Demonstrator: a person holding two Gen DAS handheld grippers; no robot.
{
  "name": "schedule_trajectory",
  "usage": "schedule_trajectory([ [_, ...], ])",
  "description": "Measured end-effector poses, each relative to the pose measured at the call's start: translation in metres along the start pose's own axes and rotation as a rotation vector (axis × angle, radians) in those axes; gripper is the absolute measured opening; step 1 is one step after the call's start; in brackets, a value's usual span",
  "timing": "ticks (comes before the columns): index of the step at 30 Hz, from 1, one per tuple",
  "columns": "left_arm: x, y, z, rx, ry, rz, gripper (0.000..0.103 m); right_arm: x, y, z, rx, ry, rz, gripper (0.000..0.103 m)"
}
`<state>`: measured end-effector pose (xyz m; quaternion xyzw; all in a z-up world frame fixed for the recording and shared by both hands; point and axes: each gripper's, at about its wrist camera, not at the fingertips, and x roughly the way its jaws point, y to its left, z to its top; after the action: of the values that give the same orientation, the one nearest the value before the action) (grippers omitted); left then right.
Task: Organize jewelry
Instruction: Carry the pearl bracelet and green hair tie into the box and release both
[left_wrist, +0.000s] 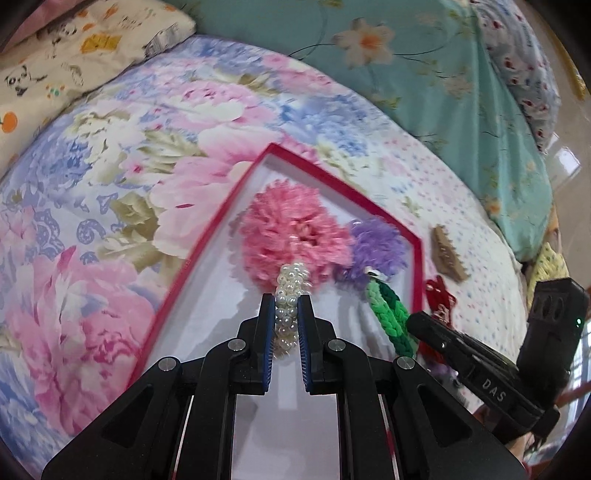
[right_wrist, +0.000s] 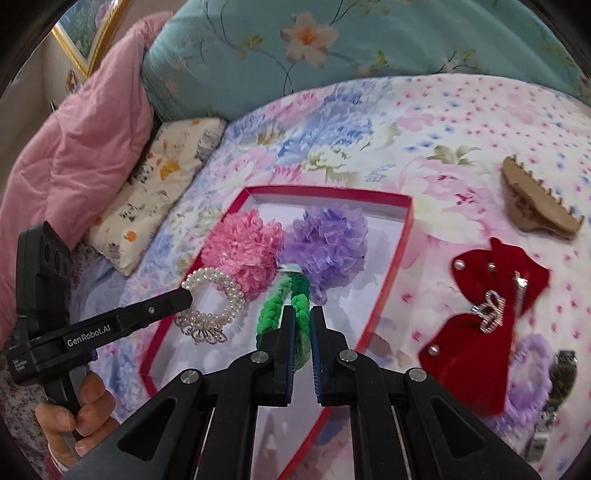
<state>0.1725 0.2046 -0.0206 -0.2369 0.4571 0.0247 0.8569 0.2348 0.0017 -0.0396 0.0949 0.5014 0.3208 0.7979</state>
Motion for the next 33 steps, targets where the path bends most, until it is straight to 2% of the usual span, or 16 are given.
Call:
schedule_trajectory([
  [8, 0.015, 0.013, 0.008, -0.014, 0.005, 0.041, 0.01, 0.028, -0.01, 0.007, 0.006, 0.033, -0.065, 0.007],
  [17, 0.024, 0.016, 0.003, -0.009, 0.037, 0.076, 0.011, 0.032, -0.015, 0.01, 0.041, 0.036, -0.034, 0.013],
  [20, 0.025, 0.016, 0.002, -0.012, 0.044, 0.087, 0.011, 0.03, -0.015, 0.011, 0.053, 0.035, -0.017, 0.021],
  [26, 0.019, 0.015, 0.001, -0.018, 0.038, 0.103, 0.023, 0.015, -0.013, 0.01, 0.065, 0.01, 0.009, 0.038],
  [29, 0.016, 0.012, -0.001, -0.014, 0.038, 0.11, 0.031, 0.006, -0.014, 0.008, 0.085, 0.0, 0.02, 0.039],
  [33, 0.008, 0.009, -0.005, -0.018, 0.032, 0.117, 0.054, -0.009, -0.018, 0.005, 0.109, -0.018, 0.036, 0.039],
])
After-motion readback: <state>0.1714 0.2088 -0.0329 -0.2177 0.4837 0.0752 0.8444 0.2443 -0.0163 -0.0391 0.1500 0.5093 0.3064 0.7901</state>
